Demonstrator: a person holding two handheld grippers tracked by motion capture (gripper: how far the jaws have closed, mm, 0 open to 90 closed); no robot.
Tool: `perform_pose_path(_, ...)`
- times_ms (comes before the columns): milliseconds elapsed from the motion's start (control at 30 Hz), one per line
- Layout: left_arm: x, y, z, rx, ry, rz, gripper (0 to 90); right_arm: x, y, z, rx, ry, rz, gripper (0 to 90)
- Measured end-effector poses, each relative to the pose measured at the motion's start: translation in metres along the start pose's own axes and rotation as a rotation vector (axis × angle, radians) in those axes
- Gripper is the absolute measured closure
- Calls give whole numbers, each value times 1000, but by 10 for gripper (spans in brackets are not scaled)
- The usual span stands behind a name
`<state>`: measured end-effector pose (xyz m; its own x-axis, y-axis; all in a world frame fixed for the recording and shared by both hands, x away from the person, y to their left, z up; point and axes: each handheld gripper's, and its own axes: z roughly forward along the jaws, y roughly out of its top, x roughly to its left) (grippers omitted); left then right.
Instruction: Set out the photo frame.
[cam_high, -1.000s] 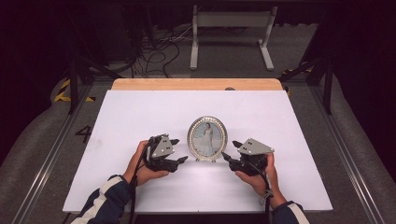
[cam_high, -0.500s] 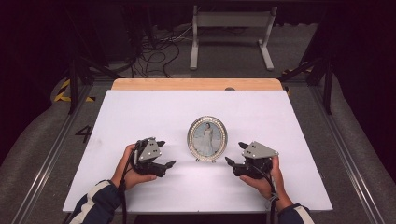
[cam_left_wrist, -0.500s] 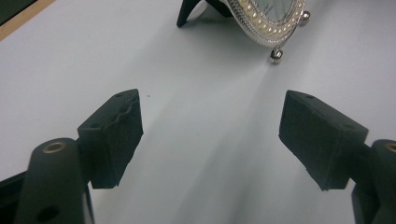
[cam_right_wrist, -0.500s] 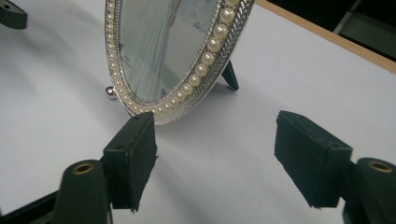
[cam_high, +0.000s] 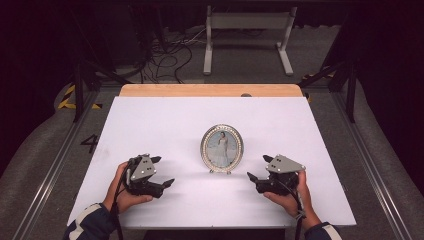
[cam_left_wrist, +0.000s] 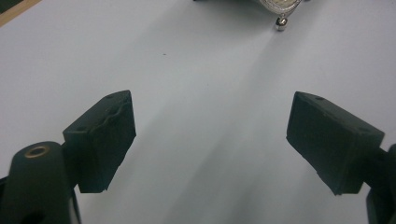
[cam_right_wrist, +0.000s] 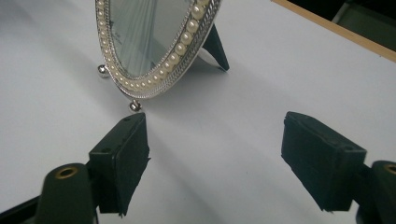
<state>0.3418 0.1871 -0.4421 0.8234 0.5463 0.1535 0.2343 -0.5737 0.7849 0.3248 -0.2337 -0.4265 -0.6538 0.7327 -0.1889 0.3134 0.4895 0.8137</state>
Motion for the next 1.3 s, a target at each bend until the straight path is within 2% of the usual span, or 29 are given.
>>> perform_pose_path(167, 2, -9, -12, -14, 19, -22, 154, -2, -6, -4, 15, -8, 8, 217)
perform_pose_path(500, 5, -24, -29, -25, 52, -45, 146, -11, -19, -16, 11, -65, 33, 191)
perform_pose_path(667, 10, -33, -37, -40, 78, -78, 132, -16, -23, -20, 12, -89, 46, 178)
perform_pose_path(800, 13, -39, -42, -35, 97, -97, 120, -19, -28, -24, 11, -102, 54, 174)
perform_pose_path(1000, 14, -46, -49, -46, 121, -133, 96, -24, -37, -33, 11, -145, 64, 161)
perform_pose_path(1133, 14, -48, -50, -51, 124, -136, 76, -27, -43, -38, 9, -161, 67, 158)
perform_pose_path(1233, 16, -50, -50, -47, 128, -159, 58, -29, -49, -42, 13, -167, 82, 146)
perform_pose_path(1300, 16, -50, -49, -44, 128, -159, 53, -29, -50, -43, 12, -166, 85, 145)
